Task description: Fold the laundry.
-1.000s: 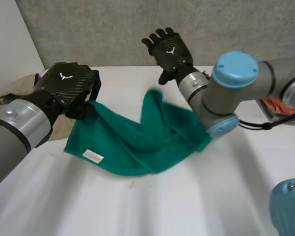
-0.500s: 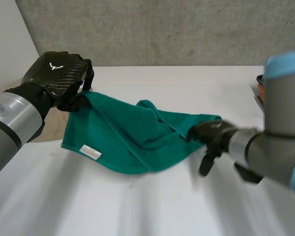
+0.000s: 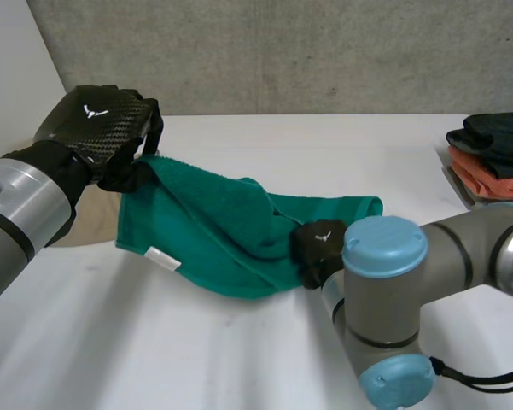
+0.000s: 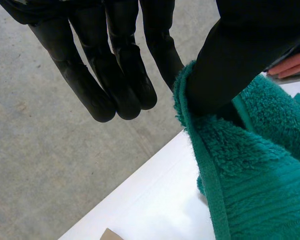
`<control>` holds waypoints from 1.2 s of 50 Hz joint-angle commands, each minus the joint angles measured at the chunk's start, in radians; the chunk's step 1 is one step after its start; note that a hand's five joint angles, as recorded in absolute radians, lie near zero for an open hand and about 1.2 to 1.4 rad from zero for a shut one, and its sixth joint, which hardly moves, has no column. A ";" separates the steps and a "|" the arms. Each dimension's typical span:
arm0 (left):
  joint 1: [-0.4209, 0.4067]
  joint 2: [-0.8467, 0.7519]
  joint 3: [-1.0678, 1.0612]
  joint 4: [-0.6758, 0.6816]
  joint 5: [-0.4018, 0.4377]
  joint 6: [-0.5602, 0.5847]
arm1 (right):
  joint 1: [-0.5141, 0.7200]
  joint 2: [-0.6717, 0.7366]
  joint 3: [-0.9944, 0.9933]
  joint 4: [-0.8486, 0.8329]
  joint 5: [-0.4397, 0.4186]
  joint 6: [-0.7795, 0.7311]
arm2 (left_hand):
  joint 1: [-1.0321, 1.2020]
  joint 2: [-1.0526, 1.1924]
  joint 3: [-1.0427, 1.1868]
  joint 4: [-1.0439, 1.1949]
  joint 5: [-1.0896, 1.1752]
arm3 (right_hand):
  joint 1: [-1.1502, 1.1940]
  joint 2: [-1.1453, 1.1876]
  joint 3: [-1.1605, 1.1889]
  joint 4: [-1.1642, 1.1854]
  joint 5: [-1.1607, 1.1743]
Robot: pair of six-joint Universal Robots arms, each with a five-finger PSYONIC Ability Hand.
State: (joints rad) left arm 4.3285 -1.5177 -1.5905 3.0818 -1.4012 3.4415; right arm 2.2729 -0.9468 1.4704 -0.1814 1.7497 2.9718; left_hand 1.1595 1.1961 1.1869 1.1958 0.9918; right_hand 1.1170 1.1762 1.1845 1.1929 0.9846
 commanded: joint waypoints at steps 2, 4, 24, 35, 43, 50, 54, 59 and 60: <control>0.017 -0.004 0.004 -0.005 -0.012 0.019 | -0.105 -0.242 0.005 0.091 -0.091 -0.011 | 0.237 0.200 0.209 0.200 0.230 | 0.279 0.220 0.212 0.203 0.237; 0.022 -0.010 0.006 -0.005 -0.012 0.031 | -0.163 -0.306 -0.018 0.192 -0.163 -0.033 | 0.237 0.200 0.209 0.200 0.230 | 0.279 0.220 0.212 0.203 0.237; 0.004 -0.430 0.229 -0.121 -0.027 0.396 | -0.405 -0.207 -0.363 0.941 -0.343 -0.626 | 0.237 0.200 0.209 0.200 0.230 | 0.279 0.220 0.212 0.203 0.237; -0.081 -0.607 0.629 -0.077 -0.128 0.407 | -0.358 -0.026 -0.539 0.587 -0.127 -0.531 | 0.237 0.200 0.209 0.200 0.230 | 0.017 -0.042 -0.050 -0.059 -0.025; -0.086 -0.633 0.563 -0.123 -0.191 0.366 | -0.329 -0.154 -0.250 0.617 -0.121 -0.398 | 0.237 0.200 0.209 0.200 0.230 | -0.681 -0.740 -0.748 -0.757 -0.723; -0.059 -0.633 0.478 -0.057 -0.180 0.357 | -0.285 -0.339 0.109 0.533 -0.202 -0.237 | 0.237 0.200 0.209 0.200 0.230 | -0.769 -0.828 -0.837 -0.845 -0.811; -0.050 -0.630 0.440 -0.017 -0.177 0.337 | -0.244 -0.385 0.266 0.461 -0.217 -0.162 | 0.237 0.200 0.209 0.200 0.230 | -0.734 -0.793 -0.802 -0.810 -0.776; -0.055 -0.636 0.431 -0.011 -0.180 0.329 | -0.190 -0.380 0.350 0.364 -0.187 -0.155 | 0.237 0.200 0.209 0.200 0.230 | -0.608 -0.667 -0.675 -0.684 -0.650; -0.056 -0.636 0.429 -0.011 -0.180 0.329 | -0.185 -0.374 0.360 0.347 -0.177 -0.158 | 0.237 0.200 0.209 0.200 0.230 | -0.587 -0.647 -0.655 -0.663 -0.630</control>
State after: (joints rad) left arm 4.2772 -2.1506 -1.1518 3.0618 -1.5795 3.7784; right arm 2.0390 -1.3326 1.7498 0.2678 1.5377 2.8103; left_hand 1.1594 1.1974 1.1883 1.1963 0.9918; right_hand 0.3896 0.3933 0.3816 0.3738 0.2152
